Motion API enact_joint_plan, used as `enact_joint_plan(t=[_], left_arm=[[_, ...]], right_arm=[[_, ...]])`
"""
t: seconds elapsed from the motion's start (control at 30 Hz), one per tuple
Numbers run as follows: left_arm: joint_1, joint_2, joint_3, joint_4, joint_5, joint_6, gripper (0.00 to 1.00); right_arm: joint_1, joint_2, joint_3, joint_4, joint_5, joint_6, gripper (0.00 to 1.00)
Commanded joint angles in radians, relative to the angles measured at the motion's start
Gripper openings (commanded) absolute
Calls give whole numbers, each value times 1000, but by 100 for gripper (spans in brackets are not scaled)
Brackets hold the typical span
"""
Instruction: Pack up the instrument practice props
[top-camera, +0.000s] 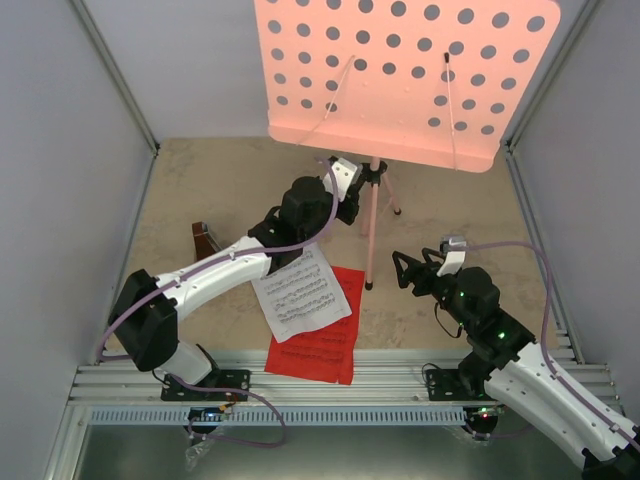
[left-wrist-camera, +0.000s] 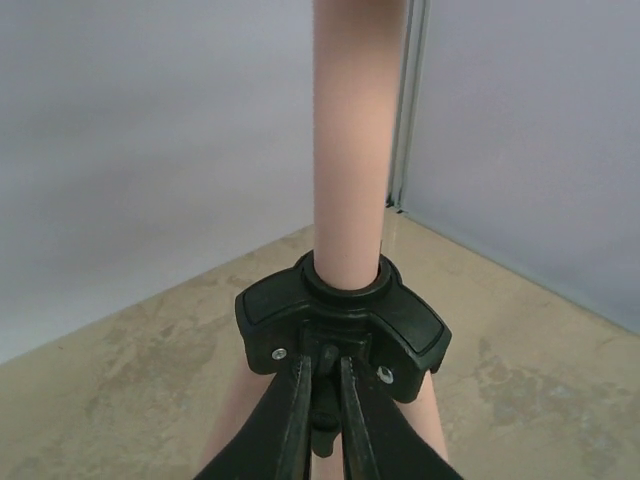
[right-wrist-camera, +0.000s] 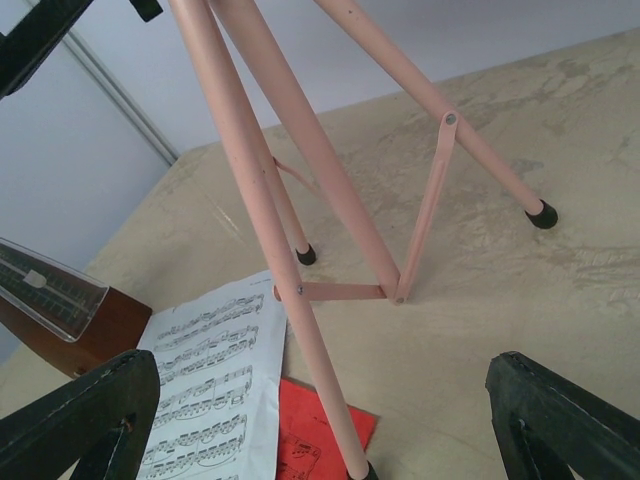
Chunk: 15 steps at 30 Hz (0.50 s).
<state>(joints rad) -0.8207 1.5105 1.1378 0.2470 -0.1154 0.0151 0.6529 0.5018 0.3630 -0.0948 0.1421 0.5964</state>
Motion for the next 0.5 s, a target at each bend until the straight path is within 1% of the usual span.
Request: enact_joint_plan(t=[0.0, 0.1, 0.23, 0.33, 0.47], left_arm=[[-3, 41, 24, -5, 90, -249, 0], [9, 65, 59, -52, 108, -385, 0], [27, 69, 55, -33, 172, -549, 0], [29, 61, 42, -6, 205, -602, 0], [29, 55, 34, -9, 215, -608, 0]], right_arm=[[-3, -11, -15, -8, 1, 19, 91], [-3, -10, -13, -10, -1, 20, 91], [-3, -10, -10, -11, -4, 22, 91], [-2, -10, -9, -13, -5, 23, 91], [-3, -10, -9, -9, -8, 27, 91]])
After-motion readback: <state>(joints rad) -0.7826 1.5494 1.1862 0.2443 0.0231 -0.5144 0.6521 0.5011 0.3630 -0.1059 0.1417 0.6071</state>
